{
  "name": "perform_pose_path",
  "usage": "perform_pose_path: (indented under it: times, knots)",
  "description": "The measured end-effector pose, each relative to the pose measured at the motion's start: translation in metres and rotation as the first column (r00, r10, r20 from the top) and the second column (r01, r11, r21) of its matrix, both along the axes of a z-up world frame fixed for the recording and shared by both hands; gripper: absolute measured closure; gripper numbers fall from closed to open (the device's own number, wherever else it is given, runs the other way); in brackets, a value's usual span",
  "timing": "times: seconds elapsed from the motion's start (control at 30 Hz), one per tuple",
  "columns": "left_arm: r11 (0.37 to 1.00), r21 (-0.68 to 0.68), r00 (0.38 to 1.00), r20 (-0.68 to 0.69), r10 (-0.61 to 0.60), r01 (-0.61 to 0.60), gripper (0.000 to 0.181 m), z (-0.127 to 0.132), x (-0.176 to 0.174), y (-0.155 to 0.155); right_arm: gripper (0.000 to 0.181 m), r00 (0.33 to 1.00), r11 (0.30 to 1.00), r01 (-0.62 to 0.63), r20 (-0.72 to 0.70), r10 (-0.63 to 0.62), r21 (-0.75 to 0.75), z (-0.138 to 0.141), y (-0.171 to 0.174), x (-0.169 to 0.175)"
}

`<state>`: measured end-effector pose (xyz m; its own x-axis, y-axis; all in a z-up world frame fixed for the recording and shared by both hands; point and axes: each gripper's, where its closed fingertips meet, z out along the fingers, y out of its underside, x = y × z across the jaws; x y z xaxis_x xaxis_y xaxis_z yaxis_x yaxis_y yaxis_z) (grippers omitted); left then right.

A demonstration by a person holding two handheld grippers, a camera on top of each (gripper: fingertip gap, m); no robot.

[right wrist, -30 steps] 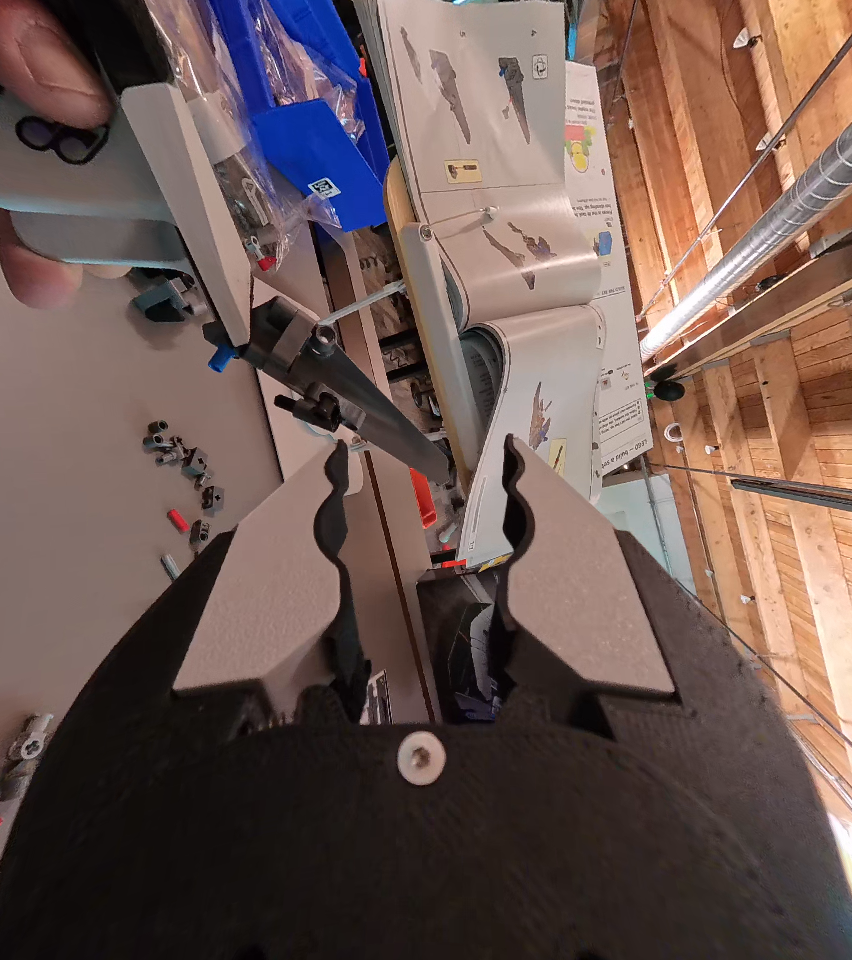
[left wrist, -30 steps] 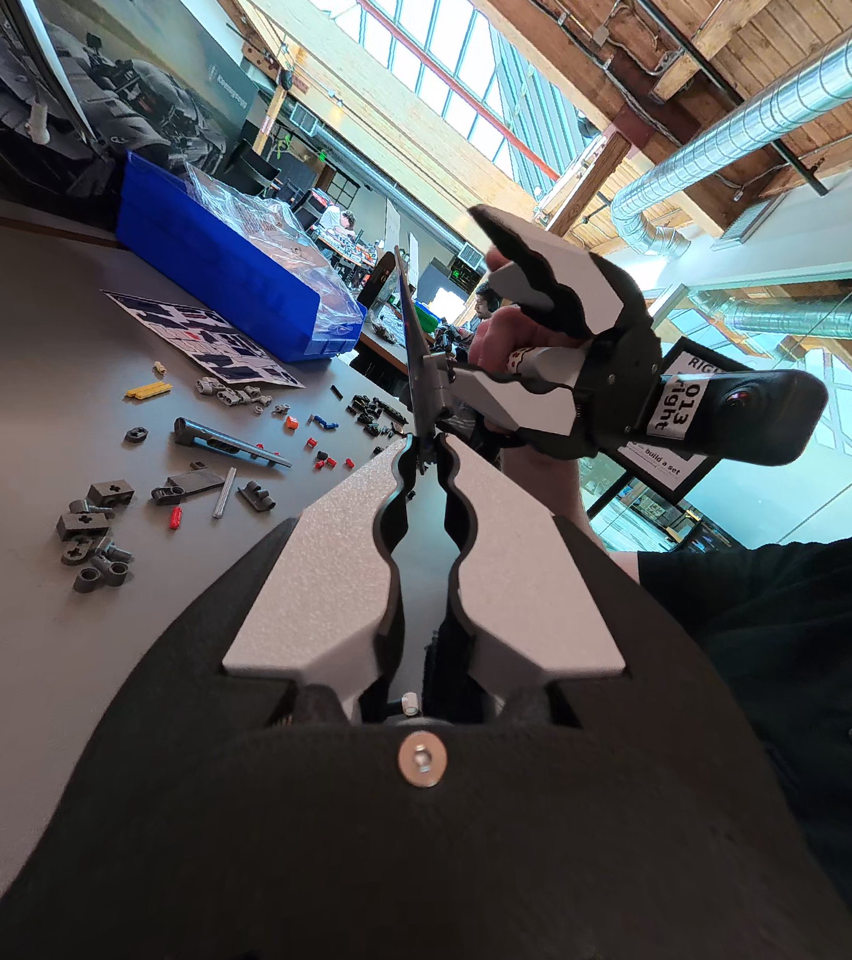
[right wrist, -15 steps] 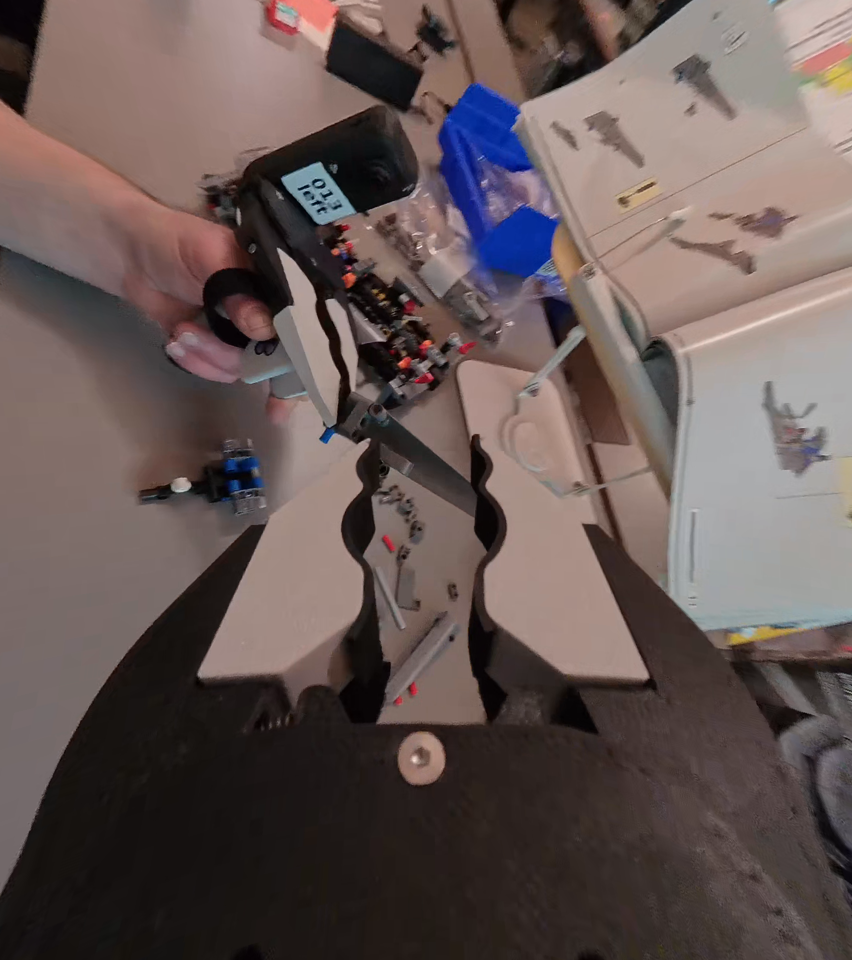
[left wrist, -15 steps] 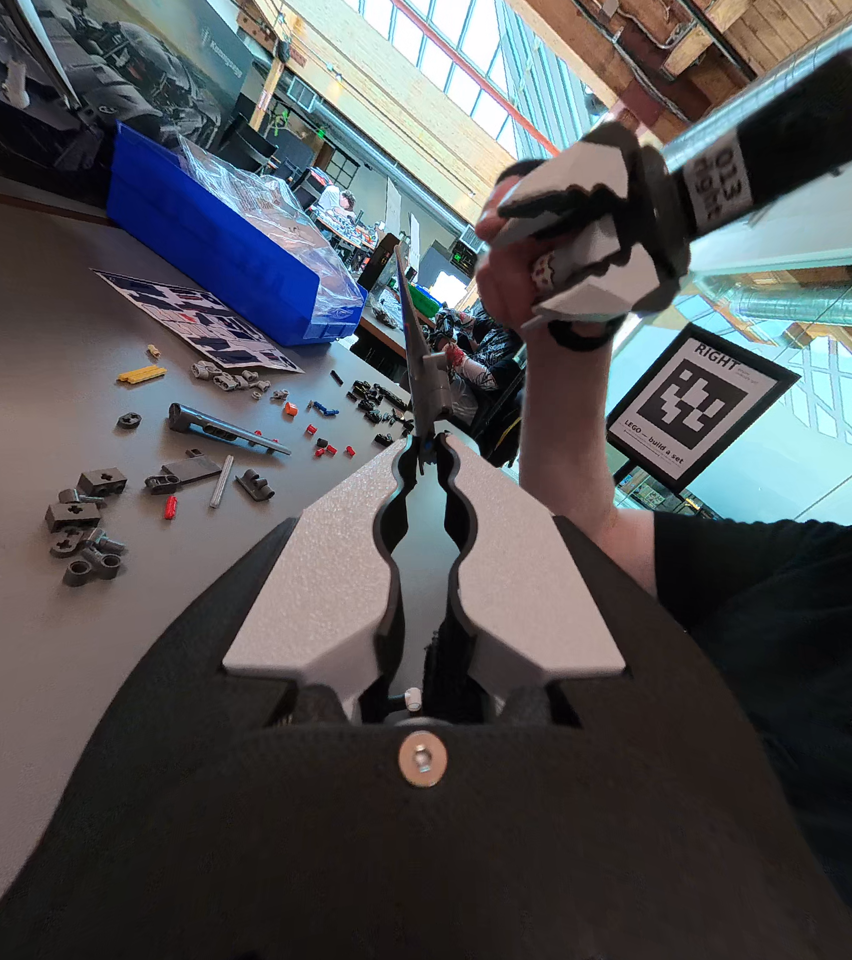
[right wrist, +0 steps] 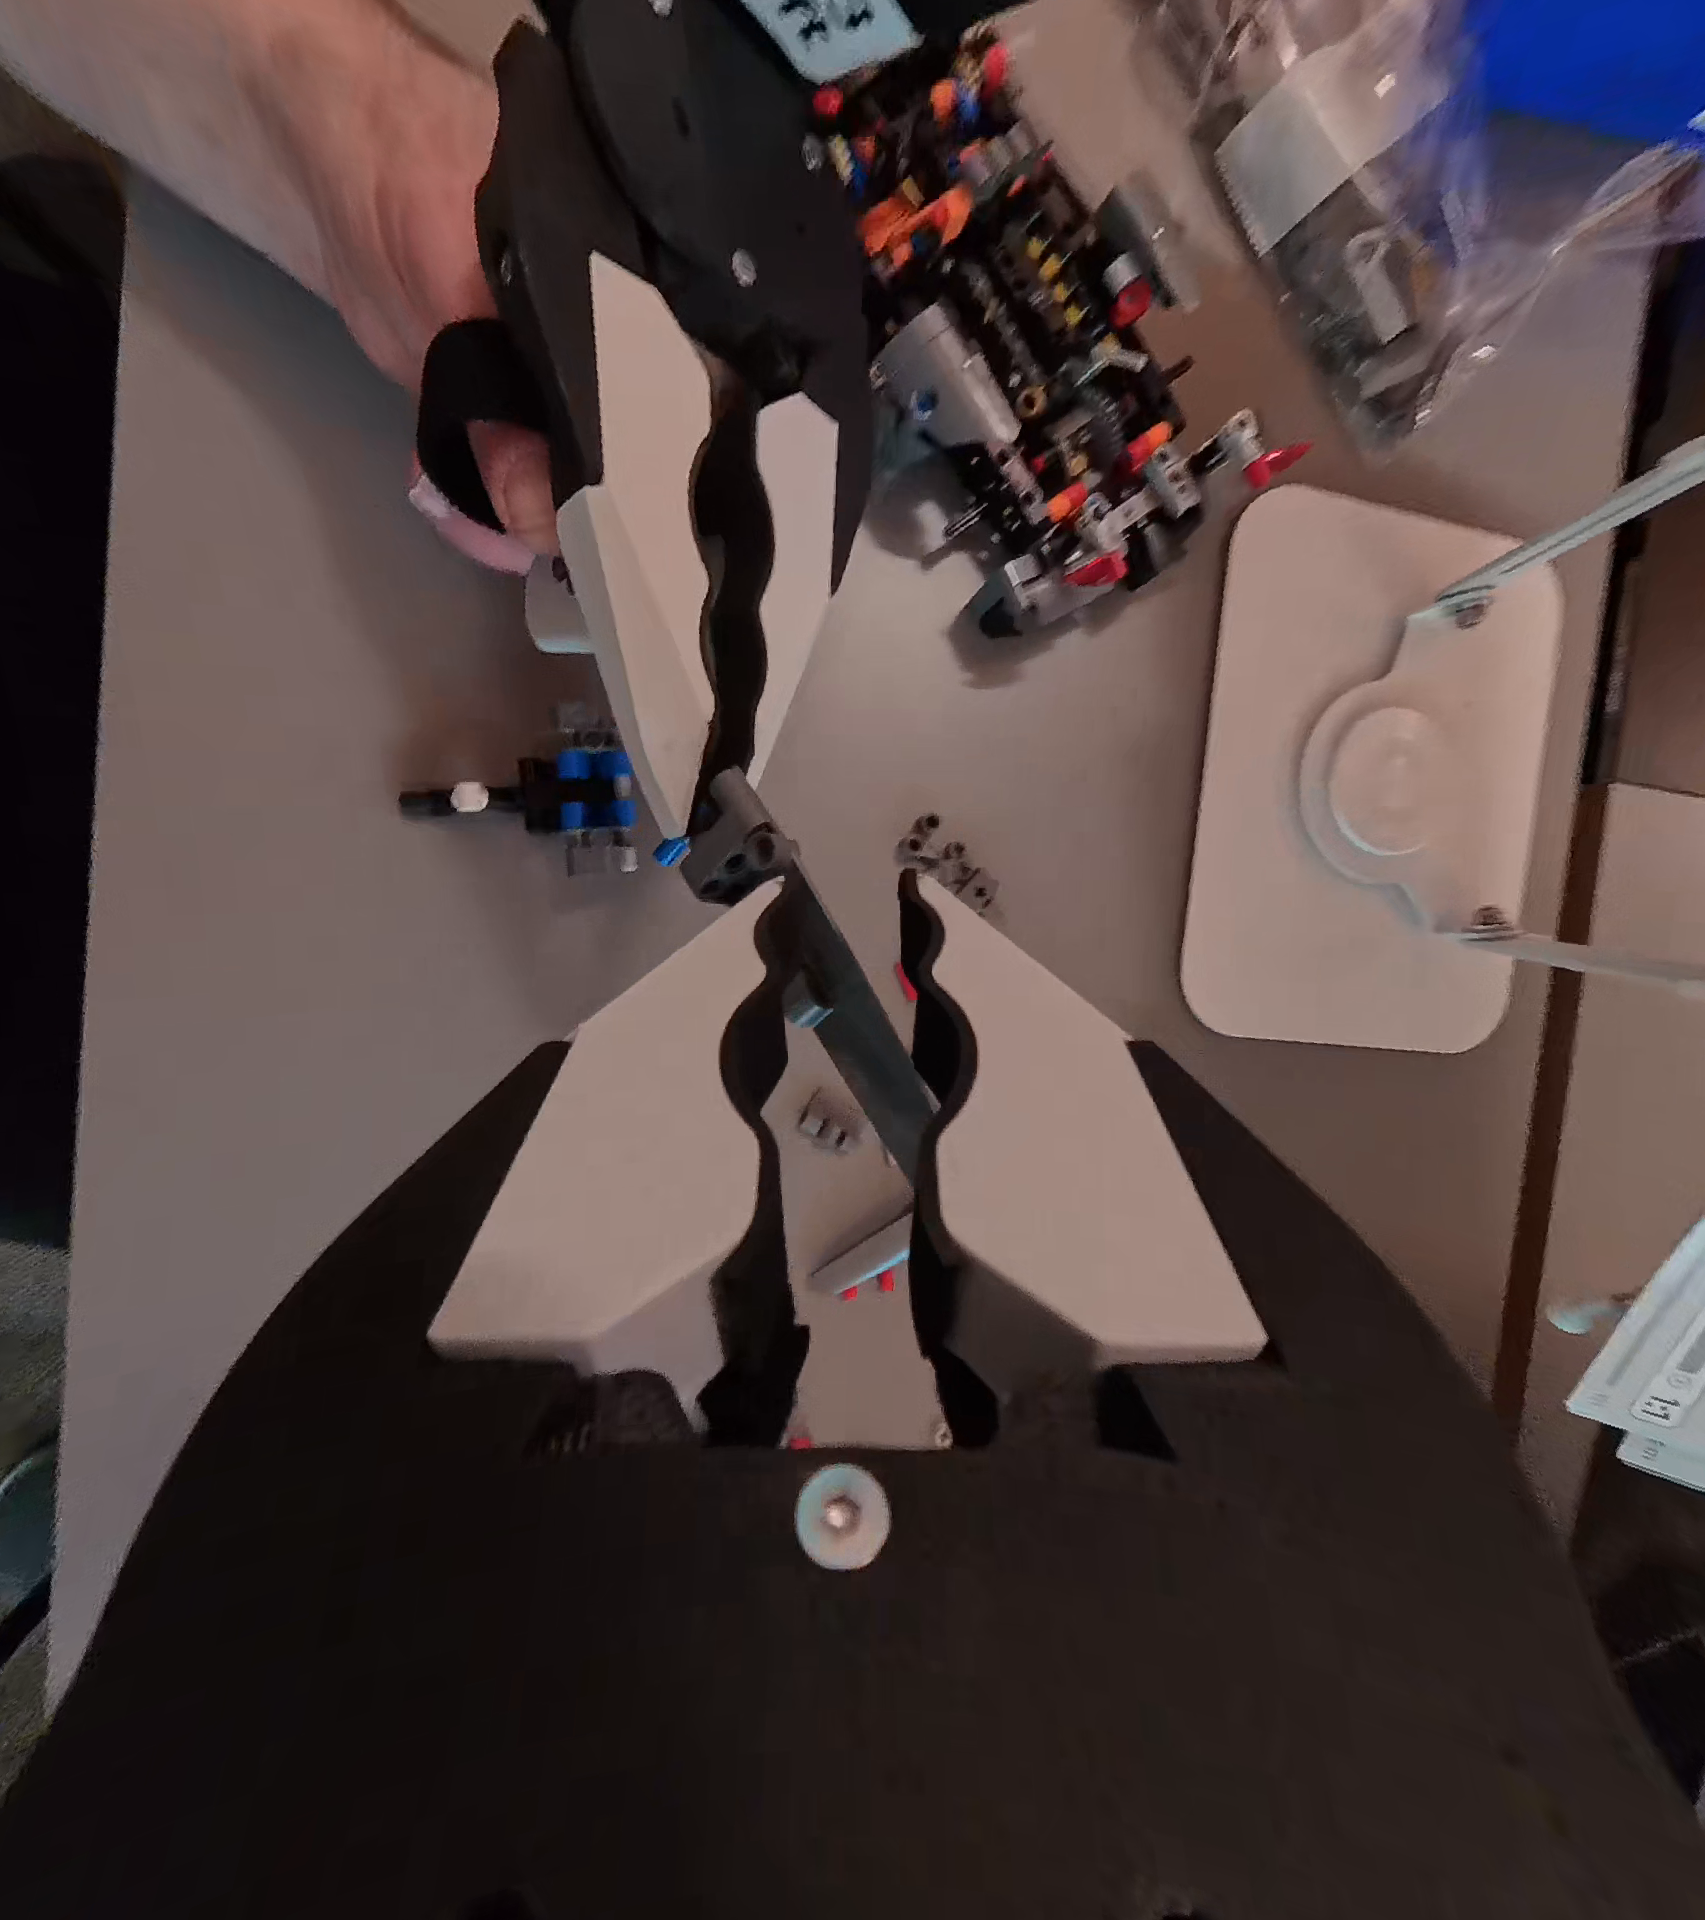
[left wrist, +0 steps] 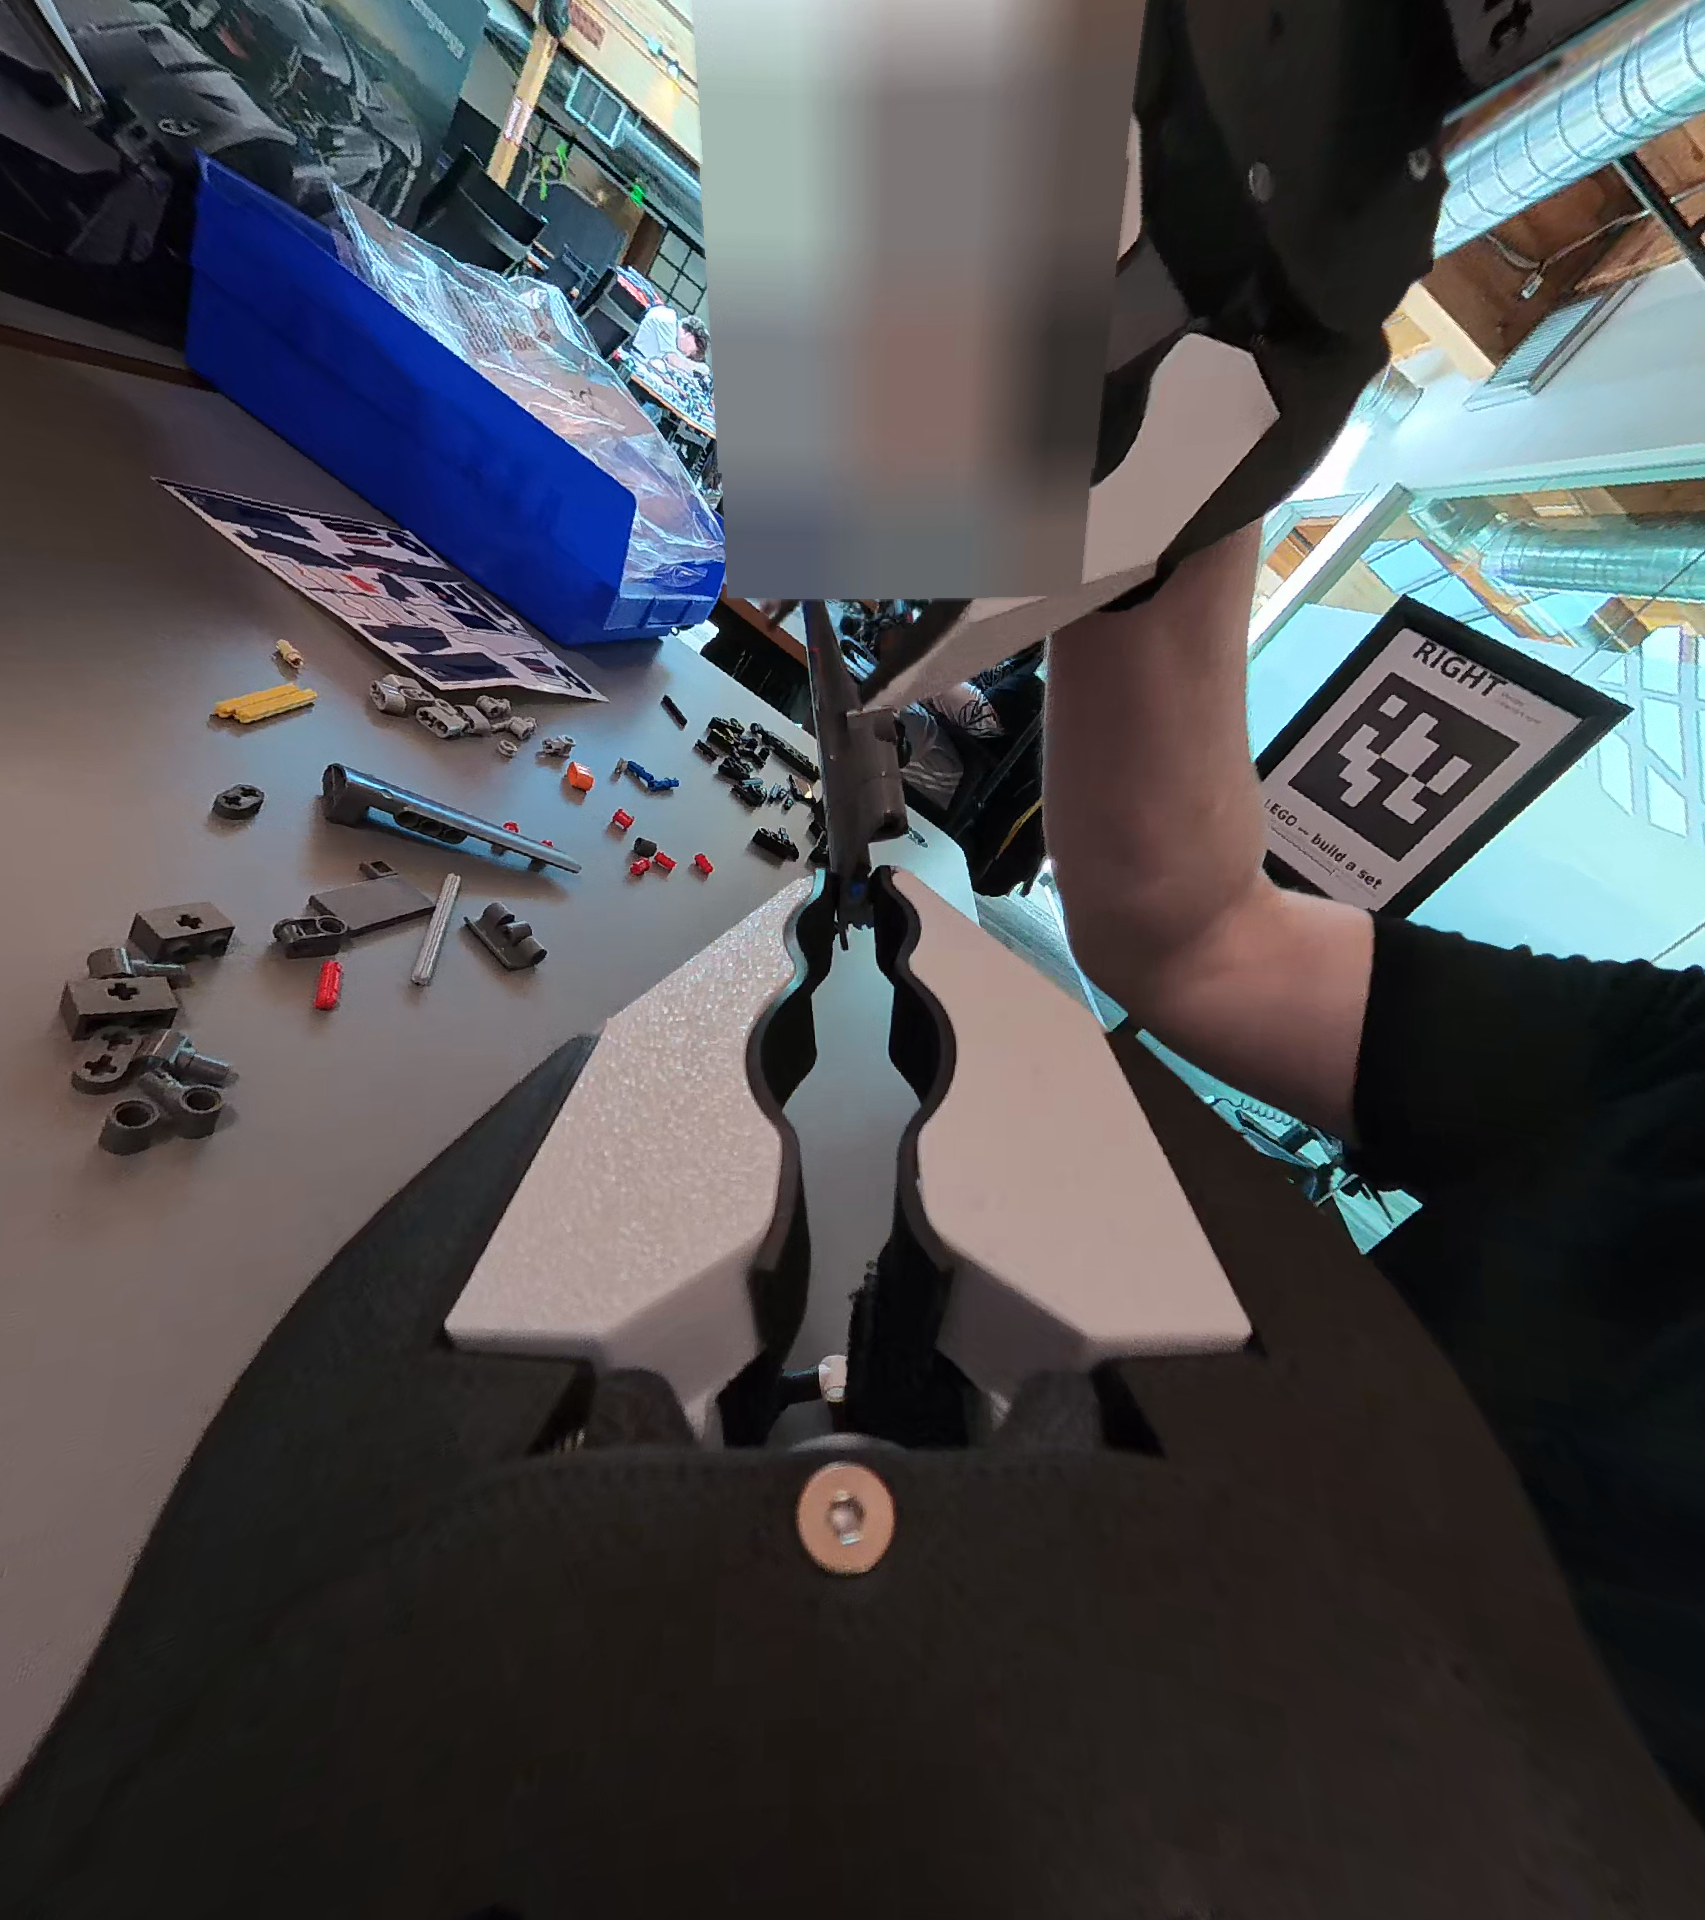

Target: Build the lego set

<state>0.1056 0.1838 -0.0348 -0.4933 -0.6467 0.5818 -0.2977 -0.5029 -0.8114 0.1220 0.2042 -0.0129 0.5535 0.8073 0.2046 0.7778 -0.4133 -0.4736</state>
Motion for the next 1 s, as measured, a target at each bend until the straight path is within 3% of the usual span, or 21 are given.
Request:
perform_pose_path:
  times: [0.37,0.67,1.0]
  knots:
    - [1.0,0.013,0.999,-0.031,-0.022,0.022,0.177,-0.008,0.001,-0.004,0.178,0.999,0.991,-0.034,-0.013,0.033,-0.132,-0.019,-0.012,0.001]
    - [0.999,0.007,0.998,-0.046,-0.046,0.046,0.177,-0.012,0.003,-0.007,0.181,0.978,0.983,-0.003,-0.204,-0.035,-0.184,-0.025,-0.026,0.003]
    - [0.999,0.002,0.997,-0.057,-0.044,0.044,0.177,-0.016,0.005,-0.006,0.181,0.903,0.978,0.093,-0.398,-0.163,-0.188,-0.035,-0.031,0.005]
